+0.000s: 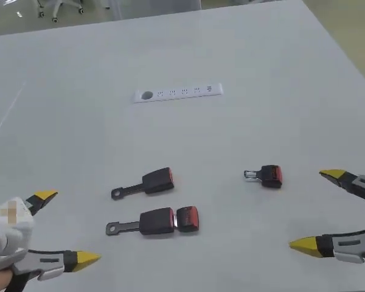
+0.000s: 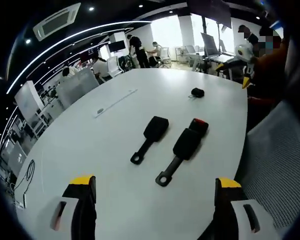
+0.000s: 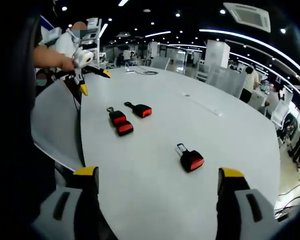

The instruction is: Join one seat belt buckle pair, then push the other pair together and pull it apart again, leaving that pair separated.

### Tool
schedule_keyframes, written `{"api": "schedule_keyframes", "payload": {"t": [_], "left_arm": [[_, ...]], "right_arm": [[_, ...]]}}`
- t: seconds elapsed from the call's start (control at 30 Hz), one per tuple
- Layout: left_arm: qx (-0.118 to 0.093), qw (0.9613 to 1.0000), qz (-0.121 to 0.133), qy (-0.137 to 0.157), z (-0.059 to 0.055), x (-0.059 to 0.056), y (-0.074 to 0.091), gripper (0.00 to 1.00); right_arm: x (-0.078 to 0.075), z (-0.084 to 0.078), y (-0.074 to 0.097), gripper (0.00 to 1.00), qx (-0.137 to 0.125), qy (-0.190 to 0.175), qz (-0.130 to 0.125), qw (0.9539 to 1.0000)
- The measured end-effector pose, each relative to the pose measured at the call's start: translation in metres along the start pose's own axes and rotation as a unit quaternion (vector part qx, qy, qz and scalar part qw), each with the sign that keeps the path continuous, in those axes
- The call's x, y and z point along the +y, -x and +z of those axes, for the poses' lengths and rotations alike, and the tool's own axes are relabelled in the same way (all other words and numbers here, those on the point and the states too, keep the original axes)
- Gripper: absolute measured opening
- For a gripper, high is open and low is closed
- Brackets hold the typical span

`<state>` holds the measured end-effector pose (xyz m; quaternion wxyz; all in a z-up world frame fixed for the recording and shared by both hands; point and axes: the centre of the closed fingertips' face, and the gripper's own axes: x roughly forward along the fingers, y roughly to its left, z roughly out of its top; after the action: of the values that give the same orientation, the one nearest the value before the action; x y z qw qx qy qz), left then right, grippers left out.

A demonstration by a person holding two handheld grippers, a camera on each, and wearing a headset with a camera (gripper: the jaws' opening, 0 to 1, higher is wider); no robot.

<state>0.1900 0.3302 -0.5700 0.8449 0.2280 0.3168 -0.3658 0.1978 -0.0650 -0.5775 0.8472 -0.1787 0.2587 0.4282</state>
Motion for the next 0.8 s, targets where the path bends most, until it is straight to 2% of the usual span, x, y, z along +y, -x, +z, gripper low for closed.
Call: {"api": "schedule_keyframes", "payload": {"t": [0.1, 0.2, 0.33, 0.6, 0.7, 0.8], "left_arm": [[-0.008, 0.9999, 0.001, 0.011, 0.001, -0.002, 0.002, 1.00], [-0.010, 0.9998, 0.004, 0.020, 0.001, -0.001, 0.002, 1.00], [-0.013, 0.9997, 0.008, 0.019, 0.003, -0.001, 0.003, 1.00], [-0.010, 0.9998, 0.006, 0.013, 0.005, -0.004, 0.002, 1.00], [0.002, 1.0000, -0.001, -0.001, 0.001, -0.007, 0.001, 1.00], [0.002, 1.0000, -0.002, -0.004, 0.001, -0.007, 0.002, 1.00]], "right_arm": [[0.001, -0.001, 0.004, 1.00, -0.007, -0.021, -0.003, 0.9997], [0.001, -0.008, 0.005, 1.00, 0.004, -0.009, -0.010, 0.9999], [0.001, -0.007, 0.007, 1.00, 0.000, -0.013, -0.017, 0.9998], [-0.002, -0.008, 0.009, 1.00, -0.001, -0.024, -0.030, 0.9993], [-0.001, -0.011, 0.009, 1.00, 0.005, -0.029, -0.031, 0.9991], [0.000, -0.012, 0.009, 1.00, 0.007, -0.032, -0.033, 0.9989]]}}
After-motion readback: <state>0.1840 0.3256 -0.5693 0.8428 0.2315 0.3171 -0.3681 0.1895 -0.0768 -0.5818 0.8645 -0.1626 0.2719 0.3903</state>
